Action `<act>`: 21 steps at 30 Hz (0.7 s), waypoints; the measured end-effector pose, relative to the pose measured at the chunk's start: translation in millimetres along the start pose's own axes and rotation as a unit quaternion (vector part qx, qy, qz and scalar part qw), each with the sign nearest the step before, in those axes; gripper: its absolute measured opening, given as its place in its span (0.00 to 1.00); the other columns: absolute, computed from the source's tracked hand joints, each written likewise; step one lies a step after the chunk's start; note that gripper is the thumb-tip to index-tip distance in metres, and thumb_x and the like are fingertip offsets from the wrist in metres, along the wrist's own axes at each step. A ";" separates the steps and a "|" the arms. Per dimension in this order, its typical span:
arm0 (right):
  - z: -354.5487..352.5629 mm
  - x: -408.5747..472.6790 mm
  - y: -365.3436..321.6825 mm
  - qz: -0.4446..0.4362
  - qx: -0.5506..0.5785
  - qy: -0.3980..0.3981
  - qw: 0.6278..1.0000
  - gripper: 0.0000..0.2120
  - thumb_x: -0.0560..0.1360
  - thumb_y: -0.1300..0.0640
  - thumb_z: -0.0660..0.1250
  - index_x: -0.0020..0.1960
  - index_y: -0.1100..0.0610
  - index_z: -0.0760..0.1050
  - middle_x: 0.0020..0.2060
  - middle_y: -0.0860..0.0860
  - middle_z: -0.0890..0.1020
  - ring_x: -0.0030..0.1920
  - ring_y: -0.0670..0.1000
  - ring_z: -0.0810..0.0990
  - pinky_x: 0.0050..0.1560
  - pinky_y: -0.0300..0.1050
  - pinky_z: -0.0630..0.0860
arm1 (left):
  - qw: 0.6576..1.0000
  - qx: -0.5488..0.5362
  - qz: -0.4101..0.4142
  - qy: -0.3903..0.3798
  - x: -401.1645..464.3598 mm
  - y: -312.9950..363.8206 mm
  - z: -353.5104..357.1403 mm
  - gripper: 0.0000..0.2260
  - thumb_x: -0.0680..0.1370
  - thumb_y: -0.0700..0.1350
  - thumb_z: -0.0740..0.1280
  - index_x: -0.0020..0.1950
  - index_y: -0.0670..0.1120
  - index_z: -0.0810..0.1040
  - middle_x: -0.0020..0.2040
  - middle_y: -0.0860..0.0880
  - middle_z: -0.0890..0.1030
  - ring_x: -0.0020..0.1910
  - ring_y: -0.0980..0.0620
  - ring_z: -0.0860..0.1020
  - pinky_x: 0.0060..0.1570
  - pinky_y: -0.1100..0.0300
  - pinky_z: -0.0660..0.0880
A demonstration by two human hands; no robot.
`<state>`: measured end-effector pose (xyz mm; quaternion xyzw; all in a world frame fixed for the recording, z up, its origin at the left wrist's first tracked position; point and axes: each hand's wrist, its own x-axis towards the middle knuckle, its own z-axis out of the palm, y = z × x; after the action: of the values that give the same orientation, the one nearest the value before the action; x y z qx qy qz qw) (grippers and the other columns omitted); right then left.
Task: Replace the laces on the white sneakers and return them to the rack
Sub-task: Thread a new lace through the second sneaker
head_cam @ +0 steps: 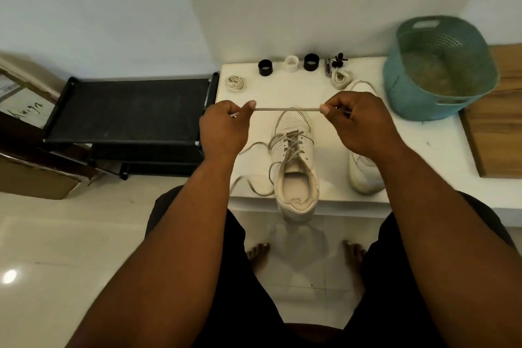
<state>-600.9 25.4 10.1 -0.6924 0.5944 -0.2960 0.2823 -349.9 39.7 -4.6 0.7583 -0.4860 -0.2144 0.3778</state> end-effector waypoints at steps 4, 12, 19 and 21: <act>15.7 -0.2 -9.0 -0.045 -0.019 -0.032 0.998 0.08 0.79 0.50 0.69 0.49 0.52 0.85 0.39 0.46 0.84 0.41 0.47 0.79 0.42 0.40 0.70 | 0.994 0.050 0.099 -0.021 -11.2 -1.5 9.2 0.12 0.79 0.50 0.72 0.61 0.49 0.82 0.59 0.51 0.82 0.60 0.55 0.78 0.62 0.60 0.73; 37.9 4.0 -14.8 -0.088 -0.017 -0.125 0.988 0.09 0.78 0.64 0.66 0.50 0.58 0.84 0.42 0.52 0.86 0.43 0.52 0.83 0.44 0.43 0.77 | 0.946 -0.113 0.130 -0.276 -28.3 20.8 36.3 0.16 0.84 0.56 0.60 0.64 0.51 0.81 0.55 0.55 0.85 0.56 0.61 0.81 0.59 0.62 0.76; 46.8 5.0 -1.3 0.008 0.076 -0.014 0.997 0.05 0.71 0.53 0.79 0.43 0.49 0.84 0.34 0.41 0.83 0.35 0.42 0.83 0.41 0.41 0.80 | 0.964 -0.014 0.090 -0.250 -13.4 8.2 37.7 0.06 0.81 0.48 0.70 0.47 0.49 0.86 0.38 0.58 0.84 0.36 0.62 0.79 0.38 0.70 0.72; 48.6 6.2 1.0 0.031 0.101 -0.006 0.994 0.05 0.71 0.55 0.79 0.42 0.49 0.83 0.35 0.42 0.84 0.36 0.44 0.83 0.42 0.44 0.82 | 0.967 -0.012 0.073 -0.245 -12.7 6.0 39.2 0.06 0.79 0.49 0.73 0.46 0.48 0.86 0.38 0.57 0.84 0.35 0.63 0.78 0.38 0.69 0.72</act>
<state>-564.6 21.0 -22.5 -0.6431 0.5814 -0.3412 0.3631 -386.0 35.4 -24.8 0.6408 -0.6147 -0.3714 0.2713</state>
